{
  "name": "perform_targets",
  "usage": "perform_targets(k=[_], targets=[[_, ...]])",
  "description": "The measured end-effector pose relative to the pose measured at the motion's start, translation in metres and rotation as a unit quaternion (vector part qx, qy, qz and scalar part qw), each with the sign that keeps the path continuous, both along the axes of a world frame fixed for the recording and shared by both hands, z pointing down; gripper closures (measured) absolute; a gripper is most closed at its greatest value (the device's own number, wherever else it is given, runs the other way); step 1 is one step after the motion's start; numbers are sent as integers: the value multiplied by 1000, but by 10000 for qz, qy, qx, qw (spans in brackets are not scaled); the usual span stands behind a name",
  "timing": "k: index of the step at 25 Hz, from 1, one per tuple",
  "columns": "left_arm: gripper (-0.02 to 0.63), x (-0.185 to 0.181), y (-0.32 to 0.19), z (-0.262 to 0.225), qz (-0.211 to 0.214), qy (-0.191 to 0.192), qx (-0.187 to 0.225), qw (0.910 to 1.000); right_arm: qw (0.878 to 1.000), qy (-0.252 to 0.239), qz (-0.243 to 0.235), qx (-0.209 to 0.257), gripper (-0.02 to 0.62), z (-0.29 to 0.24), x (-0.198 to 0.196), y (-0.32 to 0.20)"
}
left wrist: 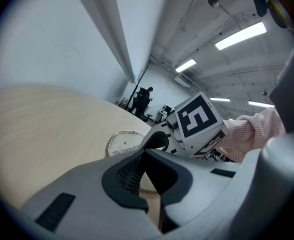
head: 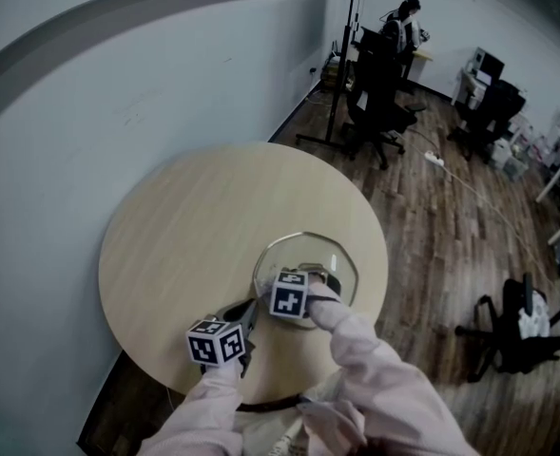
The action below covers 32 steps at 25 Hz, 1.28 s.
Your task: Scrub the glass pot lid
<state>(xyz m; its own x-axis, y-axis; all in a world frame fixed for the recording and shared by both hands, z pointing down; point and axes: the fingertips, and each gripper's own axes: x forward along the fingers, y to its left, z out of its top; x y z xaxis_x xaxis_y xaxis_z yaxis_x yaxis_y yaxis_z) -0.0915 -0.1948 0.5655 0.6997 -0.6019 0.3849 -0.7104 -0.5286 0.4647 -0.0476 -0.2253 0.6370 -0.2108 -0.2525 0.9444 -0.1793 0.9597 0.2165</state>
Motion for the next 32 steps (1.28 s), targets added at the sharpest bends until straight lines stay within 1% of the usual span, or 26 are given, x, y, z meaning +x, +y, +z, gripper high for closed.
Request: perform_targets(k=[12, 32], targets=[[609, -1, 16, 7, -291, -45, -88, 9995, 9979, 104, -628, 139, 505, 5, 4, 13], [609, 14, 20, 11, -403, -89, -116, 9991, 9871, 94, -1597, 68, 505, 7, 19, 39]])
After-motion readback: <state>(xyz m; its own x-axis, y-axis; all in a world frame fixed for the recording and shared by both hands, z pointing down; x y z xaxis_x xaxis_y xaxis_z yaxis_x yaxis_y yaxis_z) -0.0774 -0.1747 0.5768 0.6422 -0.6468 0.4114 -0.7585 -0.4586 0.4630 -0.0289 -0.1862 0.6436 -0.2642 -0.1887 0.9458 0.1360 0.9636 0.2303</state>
